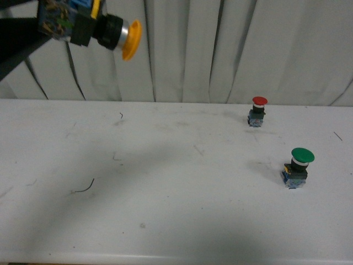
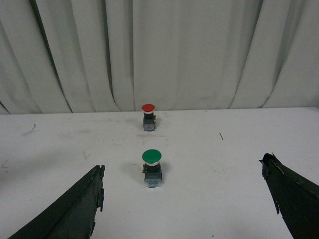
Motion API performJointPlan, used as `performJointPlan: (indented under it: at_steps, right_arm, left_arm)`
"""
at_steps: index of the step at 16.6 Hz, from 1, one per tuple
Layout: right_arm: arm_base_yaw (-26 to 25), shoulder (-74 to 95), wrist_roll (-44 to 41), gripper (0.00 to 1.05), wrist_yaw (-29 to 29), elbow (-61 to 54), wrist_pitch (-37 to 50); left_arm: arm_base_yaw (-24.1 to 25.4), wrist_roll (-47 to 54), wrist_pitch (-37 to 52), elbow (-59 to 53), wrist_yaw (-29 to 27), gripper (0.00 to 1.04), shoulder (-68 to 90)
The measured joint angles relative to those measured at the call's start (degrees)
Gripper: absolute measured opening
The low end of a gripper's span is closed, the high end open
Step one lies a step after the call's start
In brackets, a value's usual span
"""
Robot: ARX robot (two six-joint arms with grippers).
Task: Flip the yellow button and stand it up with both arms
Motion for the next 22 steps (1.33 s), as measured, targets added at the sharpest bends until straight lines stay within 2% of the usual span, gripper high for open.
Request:
performJointPlan:
  at_steps: [2,4,14,16,18,19,20,22]
  right_arm:
    - [0.00,0.00,0.00,0.98,0.00,0.00,0.02]
    - [0.00,0.00,0.00,0.98,0.00,0.00,0.02]
    - [0.00,0.00,0.00,0.98,-0.02,0.00,0.02]
    - [-0.22,3.65,-2.25,0.98,2.14,-0.42,13.00]
    - [-3.56,24.24,-4.11,0.98,1.68,-0.04,37.33]
    - [-3.34,38.60,-4.35,0.98,1.73,0.63,50.64]
    - [-2.32,52.30,-4.46,0.98,1.75,4.74,62.55]
    - [-0.22,72.48,-3.98,0.98,1.97,19.41,74.55]
  left_arm:
    - [0.31,-4.59,5.29,-0.90,0.17,0.35,0.04]
    - [-0.74,-6.38,6.23,-0.96,0.55,0.35,-0.66]
    - [-4.31,-6.67,3.65,-0.31,-0.63,0.34,-0.59]
    - [-4.79,-6.47,2.03,0.17,-1.03,0.34,0.00]
    - [-4.90,-5.95,1.60,0.61,-1.14,0.34,1.07]
    - [-4.81,-5.51,1.53,0.83,-1.01,0.34,1.09]
    - [-4.48,-5.29,1.20,1.42,-1.31,0.34,1.09]
    - [-4.52,-5.07,1.14,1.79,-1.11,0.34,0.96]
